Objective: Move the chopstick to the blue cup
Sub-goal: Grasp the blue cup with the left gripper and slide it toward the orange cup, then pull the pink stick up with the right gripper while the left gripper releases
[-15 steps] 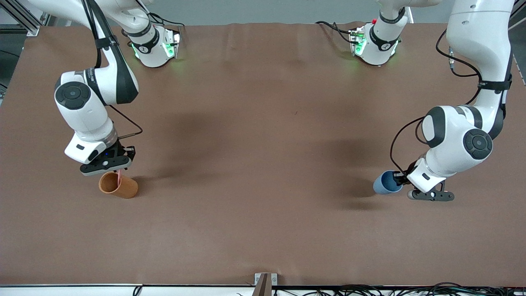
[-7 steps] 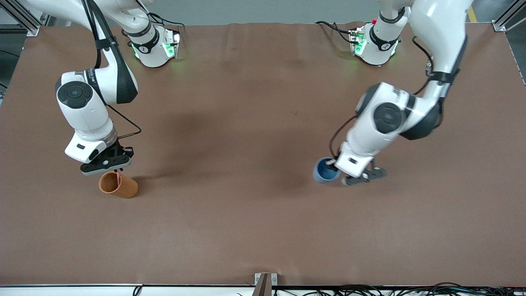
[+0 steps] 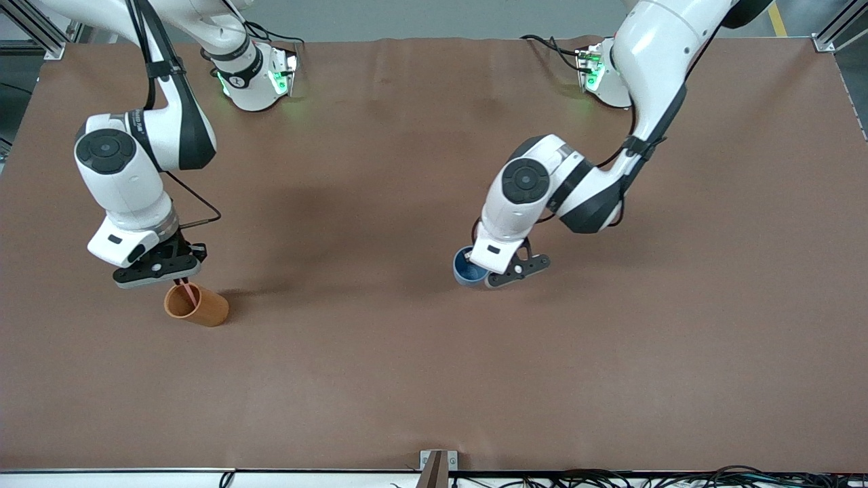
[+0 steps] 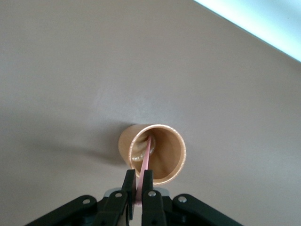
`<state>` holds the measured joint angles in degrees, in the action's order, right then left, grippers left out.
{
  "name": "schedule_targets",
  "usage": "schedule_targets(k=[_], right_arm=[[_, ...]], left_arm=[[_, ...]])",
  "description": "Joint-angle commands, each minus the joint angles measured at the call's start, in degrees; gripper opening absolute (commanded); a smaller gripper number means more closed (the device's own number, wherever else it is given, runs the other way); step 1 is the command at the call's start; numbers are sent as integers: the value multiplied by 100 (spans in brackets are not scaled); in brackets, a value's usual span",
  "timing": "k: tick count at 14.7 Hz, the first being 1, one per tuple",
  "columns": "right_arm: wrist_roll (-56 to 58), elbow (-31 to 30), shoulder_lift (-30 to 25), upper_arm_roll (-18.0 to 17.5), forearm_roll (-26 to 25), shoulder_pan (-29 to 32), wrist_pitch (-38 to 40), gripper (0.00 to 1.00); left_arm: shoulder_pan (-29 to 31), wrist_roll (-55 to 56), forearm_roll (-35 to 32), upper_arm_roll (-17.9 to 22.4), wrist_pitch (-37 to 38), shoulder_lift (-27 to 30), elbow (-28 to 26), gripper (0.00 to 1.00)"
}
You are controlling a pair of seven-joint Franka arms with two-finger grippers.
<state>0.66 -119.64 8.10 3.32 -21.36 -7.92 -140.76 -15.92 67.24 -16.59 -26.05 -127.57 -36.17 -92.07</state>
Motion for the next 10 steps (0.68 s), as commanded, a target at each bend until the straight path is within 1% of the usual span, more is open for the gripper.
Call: schedule_targets(k=[1, 3, 5, 6, 7, 8, 9, 10], right_arm=[[-31, 290, -98, -77, -71, 72, 249, 5], [-31, 712, -89, -95, -9, 45, 828, 4], [-22, 1229, -89, -104, 131, 19, 1608, 4], [-22, 1467, -89, -104, 341, 19, 1961, 4], [-14, 1705, -98, -104, 673, 36, 2260, 4], [-13, 1985, -89, -86, 1060, 71, 2559, 4], [-13, 2249, -98, -77, 1281, 80, 2832, 4], [-22, 2522, -89, -69, 1379, 89, 3078, 4]], left_arm=[[-8, 228, -362, -40, -118, -240, 189, 0], [1, 246, -371, -40, -189, -276, 180, 2], [27, 246, -371, -40, -381, -381, 154, 4], [27, 246, -371, -40, -452, -408, 145, 5], [36, 246, -371, -40, -453, -425, 145, 12], [88, 194, -371, -49, -453, -417, 136, 45], [106, 132, -371, -66, -435, -399, 136, 75], [115, 149, -371, -67, -409, -347, 145, 100]])
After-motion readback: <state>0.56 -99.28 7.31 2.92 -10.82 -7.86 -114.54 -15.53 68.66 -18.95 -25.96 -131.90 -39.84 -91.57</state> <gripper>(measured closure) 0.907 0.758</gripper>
